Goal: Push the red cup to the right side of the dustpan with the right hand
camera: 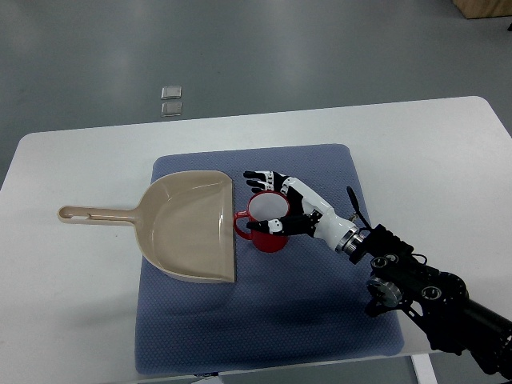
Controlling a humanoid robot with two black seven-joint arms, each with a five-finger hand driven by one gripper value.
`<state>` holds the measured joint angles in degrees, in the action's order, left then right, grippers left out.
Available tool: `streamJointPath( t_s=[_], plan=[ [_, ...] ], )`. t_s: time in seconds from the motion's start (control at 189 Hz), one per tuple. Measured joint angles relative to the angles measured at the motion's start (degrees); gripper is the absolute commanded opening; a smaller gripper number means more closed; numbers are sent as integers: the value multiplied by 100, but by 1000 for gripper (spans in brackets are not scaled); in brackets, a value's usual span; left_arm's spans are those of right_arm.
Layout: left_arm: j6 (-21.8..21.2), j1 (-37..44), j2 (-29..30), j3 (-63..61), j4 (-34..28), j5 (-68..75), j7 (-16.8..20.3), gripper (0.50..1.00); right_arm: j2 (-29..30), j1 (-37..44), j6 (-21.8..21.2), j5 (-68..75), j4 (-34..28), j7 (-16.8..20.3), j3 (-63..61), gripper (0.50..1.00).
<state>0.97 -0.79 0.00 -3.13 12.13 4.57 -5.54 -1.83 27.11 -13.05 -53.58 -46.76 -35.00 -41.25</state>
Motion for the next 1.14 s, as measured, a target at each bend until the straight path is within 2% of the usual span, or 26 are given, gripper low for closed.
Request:
streamJointPath(
  t_s=[0.281,0.355,0.493,0.668,0.705,0.752,0.901,1.028,1.144],
  plan=[
    [0,-1,0,-3,0,0,0,1000,-292,231,-2,731,21,65,-167,936],
    [0,1,0,-4,0,0,0,1000,-353,300,-13,1092,44,254,-350,936],
    [0,-1,0,-9,0,0,0,1000,-416,424,-9,2024,63,1051,-796,936],
    [0,0,0,-11,0,0,0,1000,-666,609,-69,3973,86,2647,-1026,936],
    [0,1,0,-10,0,0,0,1000,-771,655,-86,4431,88,2917,-1013,936],
    [0,0,0,-7,0,0,0,1000,-869,721,-100,4848,95,3087,-981,936],
    [0,1,0,-4,0,0,0,1000,-1011,806,-254,5328,326,3178,-995,938],
    [0,0,0,-3,0,0,0,1000,-1004,810,-806,5362,540,2940,-1043,936],
    [0,0,0,-3,6,0,0,1000,-981,783,-946,5377,605,2705,-1050,936]
  ],
)
